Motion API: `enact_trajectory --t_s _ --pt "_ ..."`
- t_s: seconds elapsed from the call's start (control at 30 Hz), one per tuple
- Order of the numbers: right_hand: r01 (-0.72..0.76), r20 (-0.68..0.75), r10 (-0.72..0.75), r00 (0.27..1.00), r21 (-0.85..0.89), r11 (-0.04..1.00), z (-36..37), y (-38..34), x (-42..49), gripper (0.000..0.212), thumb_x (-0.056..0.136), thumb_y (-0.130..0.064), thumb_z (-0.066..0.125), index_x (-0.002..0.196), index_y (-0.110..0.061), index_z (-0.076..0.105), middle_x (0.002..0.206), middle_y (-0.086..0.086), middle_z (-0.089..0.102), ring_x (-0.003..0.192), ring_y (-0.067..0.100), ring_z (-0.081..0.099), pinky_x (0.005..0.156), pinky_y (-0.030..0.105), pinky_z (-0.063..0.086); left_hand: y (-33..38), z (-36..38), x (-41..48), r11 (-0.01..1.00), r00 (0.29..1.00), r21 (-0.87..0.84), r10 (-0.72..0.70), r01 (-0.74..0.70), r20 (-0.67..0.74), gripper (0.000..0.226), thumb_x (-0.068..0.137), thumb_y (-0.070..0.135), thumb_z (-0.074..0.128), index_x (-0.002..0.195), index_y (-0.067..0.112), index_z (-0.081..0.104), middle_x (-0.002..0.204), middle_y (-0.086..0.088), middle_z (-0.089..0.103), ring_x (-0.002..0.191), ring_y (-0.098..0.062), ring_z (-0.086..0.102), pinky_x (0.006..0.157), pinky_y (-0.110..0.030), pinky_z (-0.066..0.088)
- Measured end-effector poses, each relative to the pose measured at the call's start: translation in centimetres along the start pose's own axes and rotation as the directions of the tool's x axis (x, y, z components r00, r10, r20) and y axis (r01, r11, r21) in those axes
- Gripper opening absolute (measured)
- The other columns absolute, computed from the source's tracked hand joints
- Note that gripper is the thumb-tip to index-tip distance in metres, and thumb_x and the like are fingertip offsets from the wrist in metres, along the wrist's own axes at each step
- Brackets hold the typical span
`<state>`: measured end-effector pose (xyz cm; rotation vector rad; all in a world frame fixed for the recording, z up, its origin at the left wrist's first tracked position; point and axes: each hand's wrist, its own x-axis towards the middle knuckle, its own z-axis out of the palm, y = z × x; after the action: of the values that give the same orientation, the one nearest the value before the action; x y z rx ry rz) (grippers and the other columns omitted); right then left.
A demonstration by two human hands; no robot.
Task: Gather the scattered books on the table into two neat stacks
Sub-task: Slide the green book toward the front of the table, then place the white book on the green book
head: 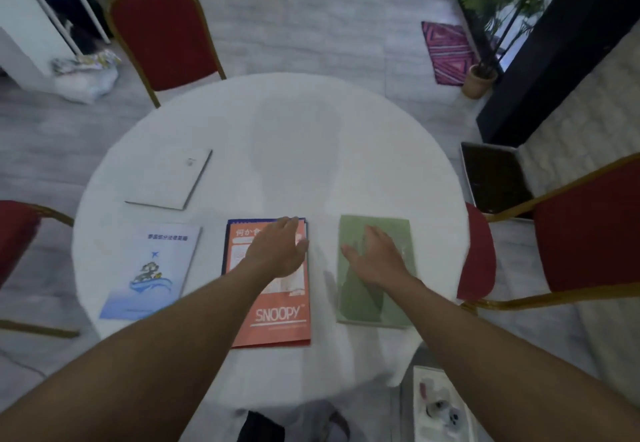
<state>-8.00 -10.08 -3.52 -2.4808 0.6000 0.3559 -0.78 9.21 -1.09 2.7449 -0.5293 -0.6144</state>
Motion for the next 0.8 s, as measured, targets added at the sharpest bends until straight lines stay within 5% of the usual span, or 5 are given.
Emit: enact_trajectory --t_s 0.37,0.8 --pt "0.119 0.099 -0.115 0.988 -0.034 0.992 3.6 -9.7 5.0 0.093 0.088 -0.077 0.023 0.16 -0.022 0.008 0.169 -0.002 -0.004 0.155 0.024 -0.009 0.122 0.048 -0.006 -11.4 -5.1 2.2 0.98 0.983 0.087 -0.176 0.18 -0.05 0.065 0.1 0.051 0.027 0.157 0.02 0.017 0.166 -0.006 0.011 0.152 -0.031 0.013 0.121 -0.05 0.019" --pt "0.188 0.161 -0.184 0.97 -0.011 0.982 10.2 -21.4 11.9 0.084 0.095 -0.067 0.03 0.16 -0.016 0.012 0.169 0.004 0.007 0.155 0.024 0.001 0.124 0.045 0.002 -23.0 -9.4 8.1 0.967 0.967 0.039 -0.25 0.252 -0.048 0.062 0.101 0.047 0.028 0.156 0.019 0.02 0.165 -0.007 0.018 0.15 -0.029 0.021 0.12 -0.047 0.024"
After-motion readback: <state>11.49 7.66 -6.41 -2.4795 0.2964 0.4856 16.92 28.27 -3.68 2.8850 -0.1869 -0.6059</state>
